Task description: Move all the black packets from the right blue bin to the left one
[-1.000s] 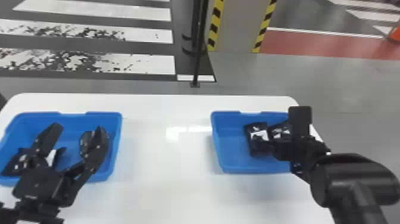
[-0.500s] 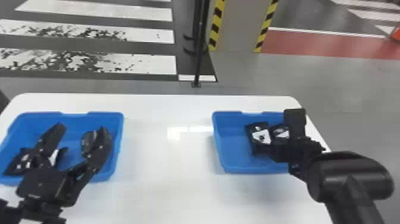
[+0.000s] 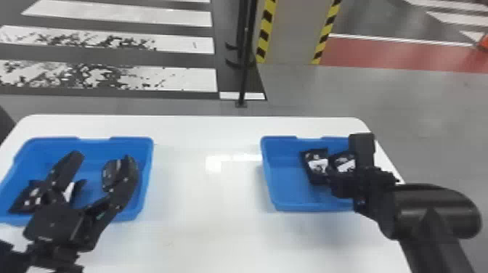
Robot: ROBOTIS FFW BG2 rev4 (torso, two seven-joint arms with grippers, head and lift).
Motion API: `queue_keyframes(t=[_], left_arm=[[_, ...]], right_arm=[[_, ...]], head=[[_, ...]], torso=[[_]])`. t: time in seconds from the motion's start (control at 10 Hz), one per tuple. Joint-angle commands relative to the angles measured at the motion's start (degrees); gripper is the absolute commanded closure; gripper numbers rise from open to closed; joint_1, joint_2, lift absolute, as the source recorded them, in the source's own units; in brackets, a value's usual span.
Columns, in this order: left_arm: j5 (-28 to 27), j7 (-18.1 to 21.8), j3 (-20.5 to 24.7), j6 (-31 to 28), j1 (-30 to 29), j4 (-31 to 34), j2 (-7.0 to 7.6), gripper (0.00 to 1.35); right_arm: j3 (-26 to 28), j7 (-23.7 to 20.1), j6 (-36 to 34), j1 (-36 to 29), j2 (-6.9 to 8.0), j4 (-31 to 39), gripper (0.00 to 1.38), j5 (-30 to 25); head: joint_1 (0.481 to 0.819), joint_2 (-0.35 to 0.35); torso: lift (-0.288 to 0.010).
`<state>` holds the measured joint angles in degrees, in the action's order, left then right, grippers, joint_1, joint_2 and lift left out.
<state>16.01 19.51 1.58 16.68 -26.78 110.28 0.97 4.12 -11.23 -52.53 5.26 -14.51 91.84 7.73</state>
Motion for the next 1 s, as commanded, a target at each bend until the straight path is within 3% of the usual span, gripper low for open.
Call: queue_keyframes(t=[0.0, 0.1, 0.2, 0.6, 0.7, 0.9], left_arm=[[0.1, 0.09, -0.1, 0.34, 0.06, 0.04, 0.0, 0.16], [0.22, 0.0, 0.02, 0.62, 0.06, 0.04, 0.0, 0.16], [0.33, 0.0, 0.02, 0.9, 0.2, 0.18, -0.09, 0.16], [1.7, 0.0, -0.21, 1.47, 0.2, 0.32, -0.17, 0.16], [2.5, 0.0, -0.55, 1.61, 0.34, 0.46, -0.17, 0.15], [3.76, 0.0, -1.92, 0.9, 0.91, 1.02, 0.0, 0.15]], right_arm=[[-0.12, -0.11, -0.34, -0.2, -0.08, -0.09, 1.26, 1.98], [-0.12, -0.63, 1.91, -1.32, -0.26, 0.9, 1.26, 5.18], [0.0, -1.95, 8.38, -3.29, -0.26, 1.32, 1.27, 9.06], [-0.46, -5.12, 18.36, -11.02, 0.18, 12.29, 1.27, 21.06], [-1.72, -6.78, 22.3, -11.16, 0.01, 13.27, 1.27, 23.57], [-10.63, -9.6, 32.29, -10.18, -1.49, 11.58, 1.27, 33.51]], head=[[0.695, -0.151], [0.695, -0.149], [0.695, -0.136], [0.695, -0.052], [0.695, -0.032], [0.695, 0.007]], torso=[[-0.14], [-0.14], [-0.14], [-0.14], [-0.14], [-0.14]])
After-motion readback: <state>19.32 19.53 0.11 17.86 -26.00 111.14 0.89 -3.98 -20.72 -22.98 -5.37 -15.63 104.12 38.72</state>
